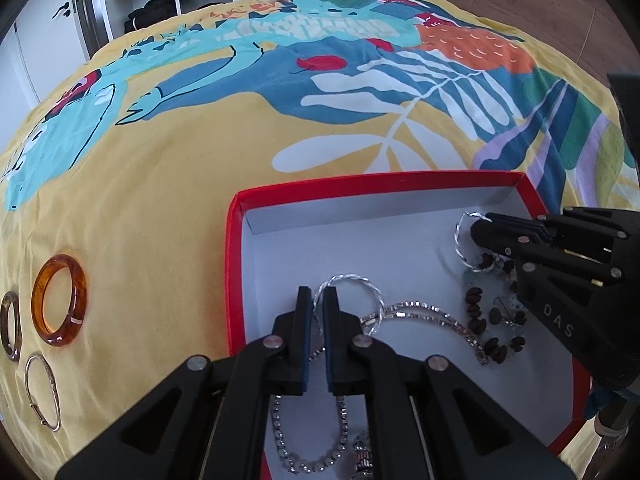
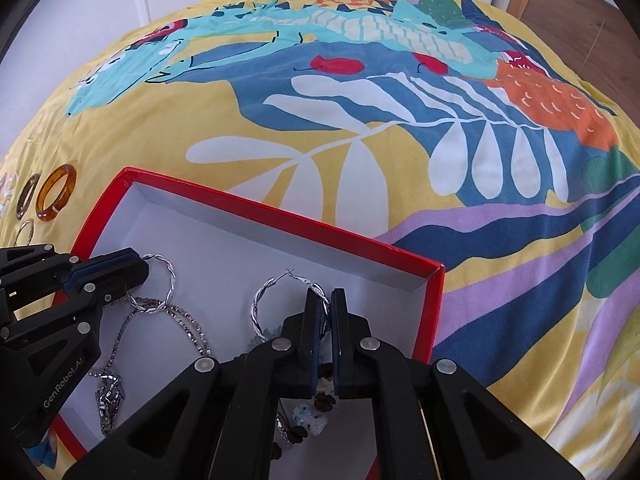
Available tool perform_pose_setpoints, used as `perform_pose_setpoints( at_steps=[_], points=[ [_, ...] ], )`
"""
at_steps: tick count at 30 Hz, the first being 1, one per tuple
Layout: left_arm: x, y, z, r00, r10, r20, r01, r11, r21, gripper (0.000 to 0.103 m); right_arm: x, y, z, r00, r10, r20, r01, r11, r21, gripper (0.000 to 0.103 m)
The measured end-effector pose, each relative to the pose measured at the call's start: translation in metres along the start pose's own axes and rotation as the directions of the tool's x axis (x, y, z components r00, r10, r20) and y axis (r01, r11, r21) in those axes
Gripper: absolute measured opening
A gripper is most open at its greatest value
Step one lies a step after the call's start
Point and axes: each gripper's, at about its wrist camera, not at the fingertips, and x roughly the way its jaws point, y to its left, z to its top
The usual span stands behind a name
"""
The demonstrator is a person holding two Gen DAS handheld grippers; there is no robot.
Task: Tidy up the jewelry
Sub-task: 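Open both tools to drop the hoop earrings into the red box, then lift both open tools away from the box toward the remaining jewelry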
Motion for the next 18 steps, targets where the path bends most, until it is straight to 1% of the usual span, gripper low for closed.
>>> perform_pose_setpoints(
  at_steps=[1,2,3,4,5,6,8,11,15,18],
  points=[
    [-0.001,0.000,0.001,1.000,-0.010,-0.006,0.010,1.000,0.003,0.011,-0.001,-0.001,0.000,1.000,-0.006,-0.001,0.006,1.000,0.001,0.009],
    [-0.003,-0.001,0.002,1.000,-0.012,-0.009,0.013,1.000,0.007,0.016,-0.003,-0.002,-0.001,1.000,-0.011,-0.002,0.011,1.000,0.002,0.012],
    [-0.006,-0.001,0.003,1.000,-0.015,-0.008,0.015,1.000,0.012,0.019,-0.005,-0.003,-0.002,1.000,-0.013,0.001,0.013,1.000,0.005,0.013],
    [-0.009,-0.002,0.004,1.000,-0.020,-0.007,0.020,1.000,0.015,0.025,-0.009,-0.004,-0.003,1.000,-0.011,0.010,0.011,1.000,0.010,0.013],
    [-0.013,-0.003,0.006,1.000,-0.019,-0.001,0.019,1.000,0.015,0.029,-0.014,-0.005,-0.003,1.000,-0.008,0.018,0.008,1.000,0.016,0.015],
    [-0.018,-0.003,0.007,1.000,-0.017,0.010,0.017,1.000,0.012,0.029,-0.018,-0.006,-0.004,1.000,-0.010,0.024,0.009,1.000,0.021,0.016],
    [-0.033,-0.003,0.009,0.999,-0.035,0.030,0.035,0.999,0.005,0.029,-0.032,-0.008,-0.004,0.999,-0.020,0.041,0.019,0.999,0.026,0.019],
    [-0.062,-0.008,0.011,0.996,-0.057,0.063,0.056,0.998,0.015,0.029,-0.062,-0.011,-0.005,0.996,-0.026,0.084,0.023,0.999,0.042,0.022],
    [-0.110,-0.011,0.009,0.992,-0.046,0.119,0.042,0.999,0.035,0.029,-0.106,-0.012,-0.008,0.989,-0.027,0.148,0.017,0.997,0.069,0.027],
    [-0.150,-0.004,0.003,0.988,-0.028,0.153,0.024,0.999,0.030,0.029,-0.144,-0.006,-0.015,0.980,-0.027,0.196,0.013,0.997,0.075,0.030]
  ],
)
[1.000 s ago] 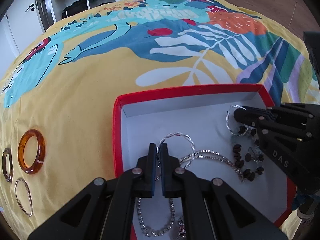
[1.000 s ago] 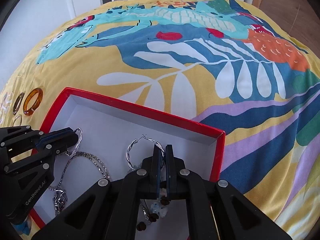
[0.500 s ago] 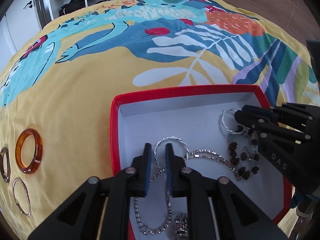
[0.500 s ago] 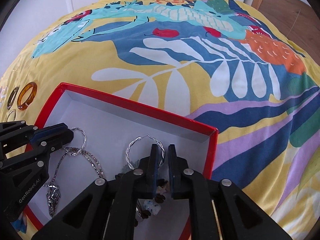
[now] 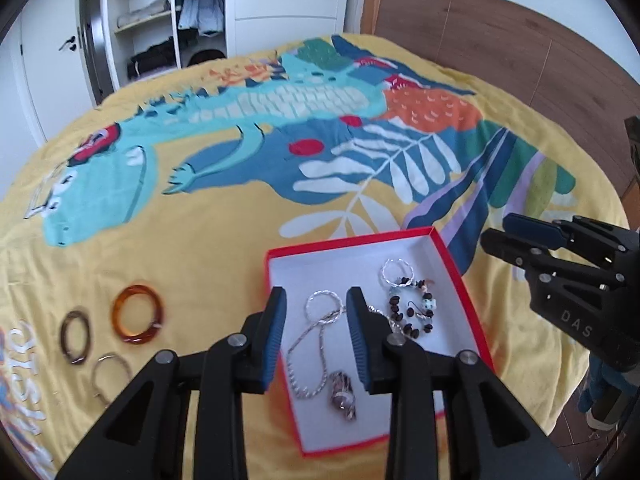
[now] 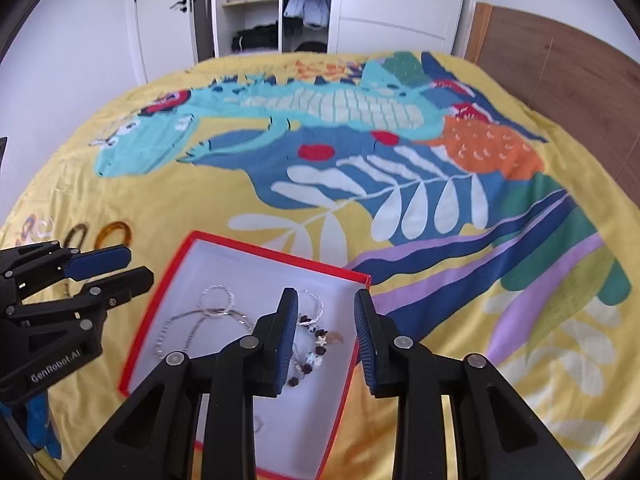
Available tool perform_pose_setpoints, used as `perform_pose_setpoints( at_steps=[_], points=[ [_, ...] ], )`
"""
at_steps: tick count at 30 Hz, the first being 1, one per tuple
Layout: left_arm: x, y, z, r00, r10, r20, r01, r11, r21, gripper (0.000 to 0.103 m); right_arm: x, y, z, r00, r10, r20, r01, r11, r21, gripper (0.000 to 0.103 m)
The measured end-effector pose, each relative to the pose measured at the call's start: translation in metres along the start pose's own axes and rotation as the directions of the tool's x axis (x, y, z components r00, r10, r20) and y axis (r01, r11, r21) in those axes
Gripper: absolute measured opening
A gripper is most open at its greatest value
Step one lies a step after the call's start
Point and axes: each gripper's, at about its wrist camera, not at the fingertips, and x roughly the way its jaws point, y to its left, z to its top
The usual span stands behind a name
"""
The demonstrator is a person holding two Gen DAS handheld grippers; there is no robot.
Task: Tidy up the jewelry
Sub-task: 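Lift both open tools away from the box toward the remaining jewelry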
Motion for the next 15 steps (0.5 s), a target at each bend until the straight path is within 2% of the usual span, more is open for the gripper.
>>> perform_pose_setpoints(
  at_steps=[9,15],
  points=[
    [-0.129,0.045,-0.016,0.992,0.049,0.118,-0.039,0.996,-0.083,0.030,-0.108,0.030,-0.007,0.993,0.019,0.118,-0.022,1.000,0.022,0.034],
    [-0.215,0.060,-0.040,0.959,0.139,0.248,-0.118,0.988,-0.098,0.032,-0.180,0.066,-0.013,0.977,0.048,0.207,-0.047,0.999,-0.012,0.036]
  ],
)
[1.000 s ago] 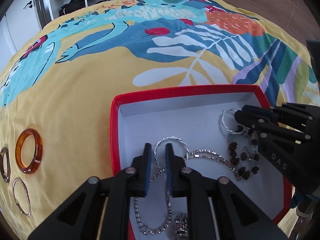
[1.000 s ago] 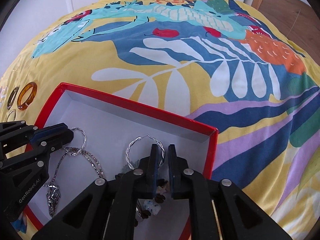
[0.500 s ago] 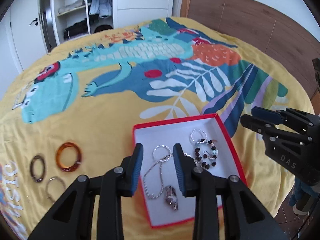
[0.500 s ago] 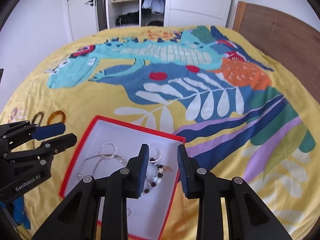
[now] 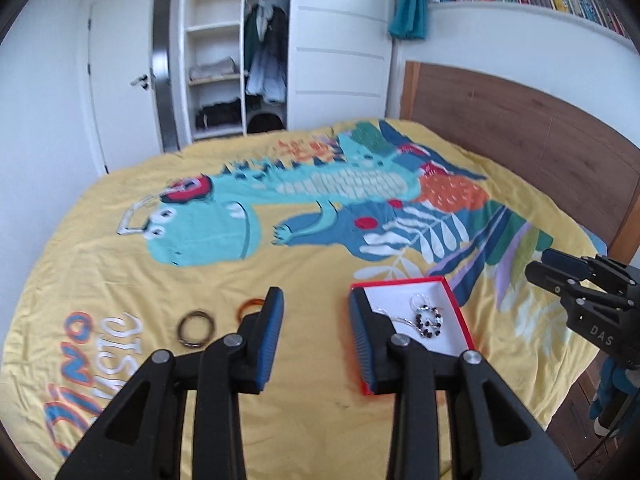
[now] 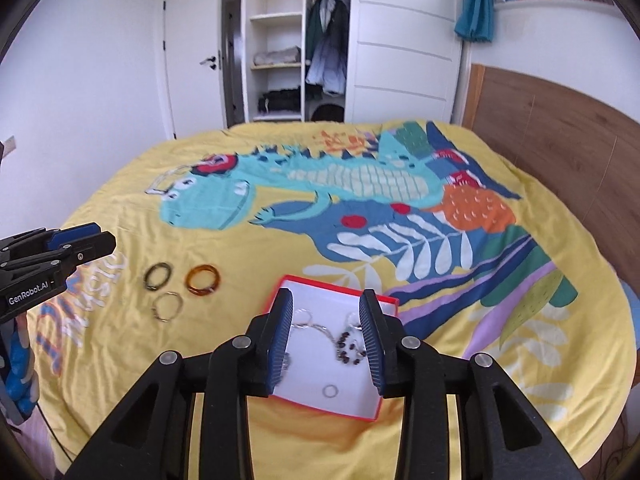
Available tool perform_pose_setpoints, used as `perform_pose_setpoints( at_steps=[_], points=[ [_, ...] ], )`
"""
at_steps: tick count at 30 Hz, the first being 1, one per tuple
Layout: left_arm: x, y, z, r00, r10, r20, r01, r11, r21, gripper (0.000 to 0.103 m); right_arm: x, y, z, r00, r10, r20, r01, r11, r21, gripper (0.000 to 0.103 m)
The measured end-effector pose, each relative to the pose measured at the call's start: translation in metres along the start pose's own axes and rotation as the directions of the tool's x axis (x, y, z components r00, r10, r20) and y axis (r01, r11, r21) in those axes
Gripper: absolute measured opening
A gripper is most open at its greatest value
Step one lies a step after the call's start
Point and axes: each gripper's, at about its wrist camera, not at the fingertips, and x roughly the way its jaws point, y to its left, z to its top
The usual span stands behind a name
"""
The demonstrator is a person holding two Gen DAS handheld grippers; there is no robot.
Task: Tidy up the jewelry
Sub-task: 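Lift both open tools away from the box toward the remaining jewelry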
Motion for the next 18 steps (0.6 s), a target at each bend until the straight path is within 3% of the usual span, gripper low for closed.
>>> perform_pose_setpoints(
  at_steps=[4,10,13,18],
  points=[
    [-0.051,0.024,-0.005,0.997,0.044,0.063,-0.043,0.999,-0.027,0.032,-0.042,0.027,0.005,0.997,0.031,0.068,-0.030,0.999,-0.010,0.040],
    [-0.107,0.070,-0.018,0.989,0.117,0.087,-0.111,0.991,-0.077,0.033,-0.087,0.066,0.007,0.986,0.080,0.146,-0.078,0.997,-0.023,0.045],
    [-0.126,0.092,-0.023,0.983,0.158,0.095,-0.148,0.983,-0.111,0.046,-0.101,0.085,0.008,0.981,0.101,0.167,-0.095,0.995,-0.042,0.045],
    [-0.148,0.127,-0.030,0.972,0.213,0.100,-0.195,0.967,-0.165,0.047,-0.109,0.107,0.008,0.973,0.140,0.184,-0.130,0.989,-0.067,0.045]
  ],
)
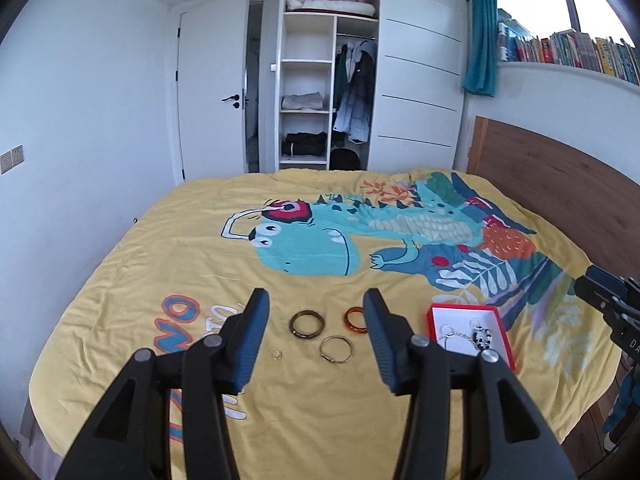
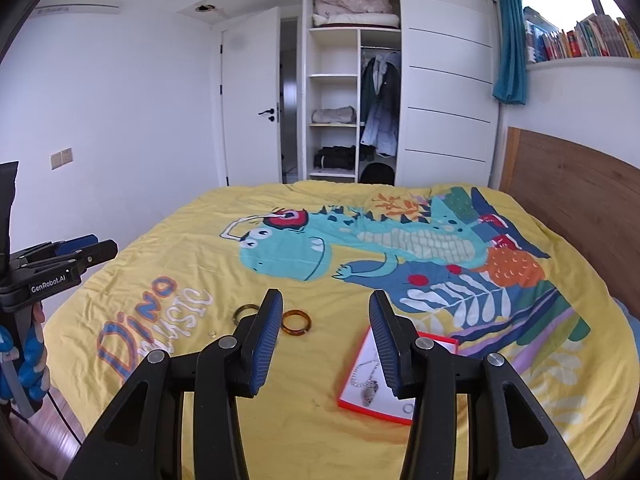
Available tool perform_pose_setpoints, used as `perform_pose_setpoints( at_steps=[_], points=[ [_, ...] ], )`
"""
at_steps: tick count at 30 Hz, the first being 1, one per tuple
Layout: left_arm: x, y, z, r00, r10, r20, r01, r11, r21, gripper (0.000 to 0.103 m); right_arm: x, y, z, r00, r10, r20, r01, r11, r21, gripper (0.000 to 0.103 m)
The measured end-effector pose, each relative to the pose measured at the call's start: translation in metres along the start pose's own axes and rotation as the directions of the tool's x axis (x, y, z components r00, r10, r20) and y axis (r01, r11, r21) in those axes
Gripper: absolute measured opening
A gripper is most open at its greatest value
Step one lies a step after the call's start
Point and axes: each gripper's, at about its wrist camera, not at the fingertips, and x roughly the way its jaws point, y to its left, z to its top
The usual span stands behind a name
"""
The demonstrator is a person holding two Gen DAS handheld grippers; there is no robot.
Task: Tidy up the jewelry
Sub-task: 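Lift both open tools away from the box toward the remaining jewelry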
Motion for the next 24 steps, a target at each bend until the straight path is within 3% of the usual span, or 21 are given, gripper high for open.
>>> perform_pose_setpoints(
  at_steps=[7,10,18,24],
  points=[
    [0.014,0.032,-0.009,0.997,0.078,-0.016,-0.079,0.995,-0.055,0.047,0.017,0.012,-0.005,1.000,0.030,-0.008,-0.031,1.000,-0.006,0.045],
    [0.032,0.043,-0.019,0.994,0.101,-0.041,-0.104,0.992,-0.077,0.047,0.032,0.014,-0.012,0.999,0.041,-0.029,-0.041,0.999,0.000,0.053],
    [0.108,0.063,-0.055,0.978,0.132,-0.162,-0.148,0.985,-0.092,0.049,0.105,0.021,-0.043,0.984,0.069,-0.162,-0.066,0.998,0.024,0.056],
    [0.168,0.071,-0.093,0.962,0.130,-0.239,-0.154,0.984,-0.087,0.049,0.176,0.029,-0.074,0.955,0.100,-0.279,-0.093,0.995,0.040,0.056]
  ],
)
